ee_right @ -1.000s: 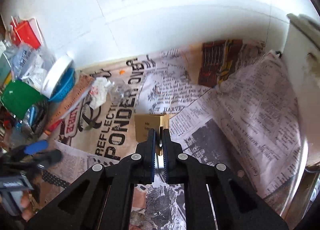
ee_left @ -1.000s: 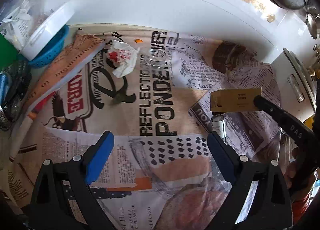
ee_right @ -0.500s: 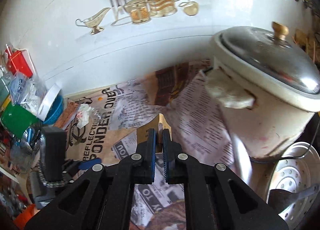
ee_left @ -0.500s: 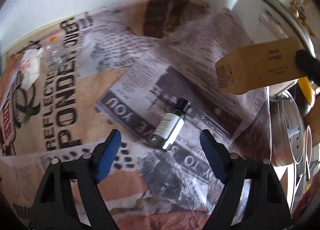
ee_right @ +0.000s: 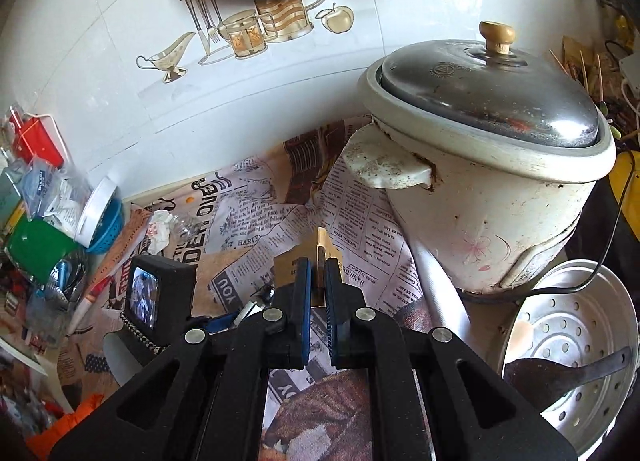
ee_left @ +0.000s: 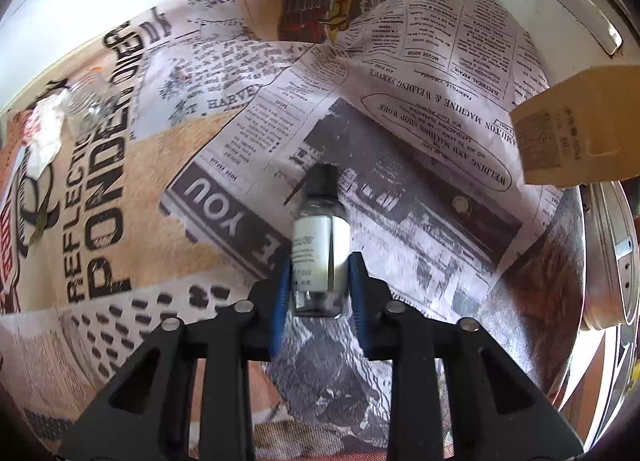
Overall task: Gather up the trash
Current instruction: 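Grasp the small brown bottle with the left tool while the right tool grasps the cardboard box, then carry the bottle and cardboard box down over the floor bin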
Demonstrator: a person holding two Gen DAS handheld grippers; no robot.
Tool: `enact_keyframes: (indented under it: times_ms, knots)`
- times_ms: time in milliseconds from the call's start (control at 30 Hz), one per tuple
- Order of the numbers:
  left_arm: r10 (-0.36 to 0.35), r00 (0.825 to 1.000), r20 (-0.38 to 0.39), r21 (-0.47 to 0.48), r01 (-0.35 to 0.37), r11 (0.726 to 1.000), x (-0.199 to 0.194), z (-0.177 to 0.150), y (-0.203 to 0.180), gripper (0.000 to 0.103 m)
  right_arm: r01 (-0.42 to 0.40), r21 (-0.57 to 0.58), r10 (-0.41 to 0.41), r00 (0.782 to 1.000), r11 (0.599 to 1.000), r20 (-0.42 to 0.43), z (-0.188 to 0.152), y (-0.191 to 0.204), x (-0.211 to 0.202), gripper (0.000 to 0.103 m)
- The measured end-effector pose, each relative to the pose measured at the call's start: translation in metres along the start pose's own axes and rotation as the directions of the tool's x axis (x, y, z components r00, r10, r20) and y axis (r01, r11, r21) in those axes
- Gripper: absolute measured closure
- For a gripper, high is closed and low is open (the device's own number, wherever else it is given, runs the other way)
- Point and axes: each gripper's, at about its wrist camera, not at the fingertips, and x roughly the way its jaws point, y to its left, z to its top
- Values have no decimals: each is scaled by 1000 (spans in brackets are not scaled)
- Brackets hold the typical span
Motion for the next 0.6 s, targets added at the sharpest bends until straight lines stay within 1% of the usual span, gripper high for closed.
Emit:
enact_keyframes:
  times_ms: [100, 267, 333, 367, 433, 600]
  knots:
    - [20, 999, 34, -35, -18, 999, -17, -10, 0, 76, -29, -15, 30, 1000, 999, 7, -1, -1, -9, 97]
    - [54, 990, 129, -116, -39, 992, -68, -29, -1, 76, -92, -62, 93, 995, 994, 22, -2, 1, -26, 97]
    - [80, 982, 173, -147, -54, 988, -94, -39, -4, 76, -124, -86, 127, 992, 989, 26, -4, 2, -36, 97]
    - [93, 977, 190, -158, -63, 985, -101, -37, -6, 76, -136, -96, 139, 990, 986, 26, -5, 3, -39, 97]
    - [121, 966, 229, -183, -79, 980, -127, -48, -10, 76, -163, -121, 168, 986, 979, 24, -7, 6, -48, 97]
    - [155, 941, 300, -220, -90, 971, -180, -69, -15, 76, -199, -164, 207, 978, 966, 29, -16, 18, -71, 97]
